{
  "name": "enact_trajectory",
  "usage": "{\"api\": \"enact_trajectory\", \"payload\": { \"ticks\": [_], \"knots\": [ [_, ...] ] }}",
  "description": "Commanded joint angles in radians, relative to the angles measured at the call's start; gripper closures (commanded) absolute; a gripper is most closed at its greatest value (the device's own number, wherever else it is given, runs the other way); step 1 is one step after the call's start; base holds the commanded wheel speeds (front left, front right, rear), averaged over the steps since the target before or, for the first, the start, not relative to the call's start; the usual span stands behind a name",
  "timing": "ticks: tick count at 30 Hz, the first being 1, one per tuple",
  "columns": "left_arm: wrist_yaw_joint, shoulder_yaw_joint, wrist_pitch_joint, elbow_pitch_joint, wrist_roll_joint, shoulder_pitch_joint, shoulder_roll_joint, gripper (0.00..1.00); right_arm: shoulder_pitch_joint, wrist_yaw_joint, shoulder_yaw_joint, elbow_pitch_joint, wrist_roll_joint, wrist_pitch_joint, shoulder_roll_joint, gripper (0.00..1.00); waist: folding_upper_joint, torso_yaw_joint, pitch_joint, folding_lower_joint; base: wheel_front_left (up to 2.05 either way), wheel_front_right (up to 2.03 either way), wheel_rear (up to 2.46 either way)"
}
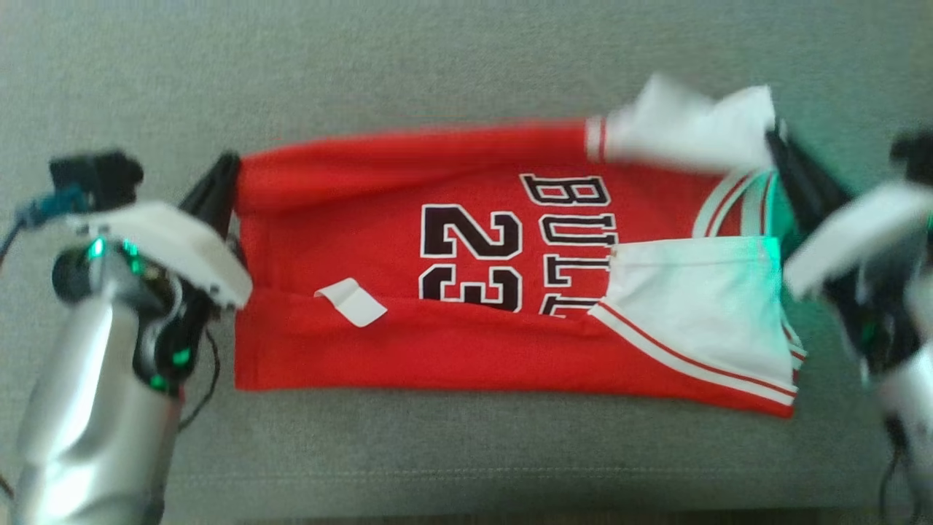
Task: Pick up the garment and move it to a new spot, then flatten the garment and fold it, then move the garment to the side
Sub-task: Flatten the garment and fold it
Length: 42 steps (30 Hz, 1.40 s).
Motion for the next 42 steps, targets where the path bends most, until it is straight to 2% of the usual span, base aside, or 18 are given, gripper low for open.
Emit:
{"api": "enact_trajectory", "payload": {
  "ticks": [1,9,19,20,21,22,26,35,42],
  "knots": [
    [0.007,0.048,-0.009,-0.045,-0.004,-0.015,0.045,1.00,0.021,0.004,-0.007,-0.046,0.003,-0.010,0.001,1.00,-0.0001,-0.011,-0.014,0.0001,0.00,0.00,0.00],
    [0.052,0.090,-0.025,-0.141,-0.042,0.160,0.048,1.00,0.330,0.004,-0.159,-0.199,-0.040,0.021,0.132,1.00,-0.0001,-0.033,-0.047,0.0001,0.00,0.00,0.00],
    [0.081,0.106,-0.022,-0.173,-0.076,0.286,0.039,1.00,0.527,0.004,-0.275,-0.325,-0.136,0.093,0.284,1.00,-0.0001,-0.048,-0.056,0.0001,0.00,0.00,0.00],
    [0.082,0.107,-0.022,-0.173,-0.079,0.293,0.038,0.91,0.535,0.004,-0.277,-0.331,-0.143,0.098,0.293,0.70,-0.0001,-0.048,-0.056,0.0001,0.00,0.00,0.00],
    [0.086,0.110,-0.025,-0.172,-0.083,0.299,0.034,0.51,0.543,0.004,-0.279,-0.335,-0.151,0.103,0.300,0.18,-0.0001,-0.048,-0.056,0.0001,0.00,0.00,0.00],
    [0.089,0.112,-0.033,-0.173,-0.084,0.305,0.030,0.00,0.547,0.004,-0.282,-0.344,-0.165,0.097,0.304,0.00,-0.0001,-0.048,-0.057,0.0001,0.00,0.00,0.00],
    [0.122,0.120,-0.113,-0.187,-0.043,0.336,0.020,0.00,0.555,0.004,-0.287,-0.386,-0.234,0.052,0.317,0.00,-0.0001,-0.050,-0.068,0.0001,0.00,0.00,0.00],
    [0.261,0.074,-0.347,-0.339,0.181,0.430,0.003,0.00,0.536,0.004,-0.312,-0.546,-0.467,-0.105,0.328,0.00,-0.0001,-0.057,-0.128,0.0001,0.00,0.00,0.00],
    [0.300,0.037,-0.396,-0.456,0.258,0.483,-0.002,0.00,0.545,0.004,-0.310,-0.592,-0.529,-0.107,0.339,0.00,-0.0001,-0.070,-0.173,0.0001,0.00,0.00,0.00]
  ]
}}
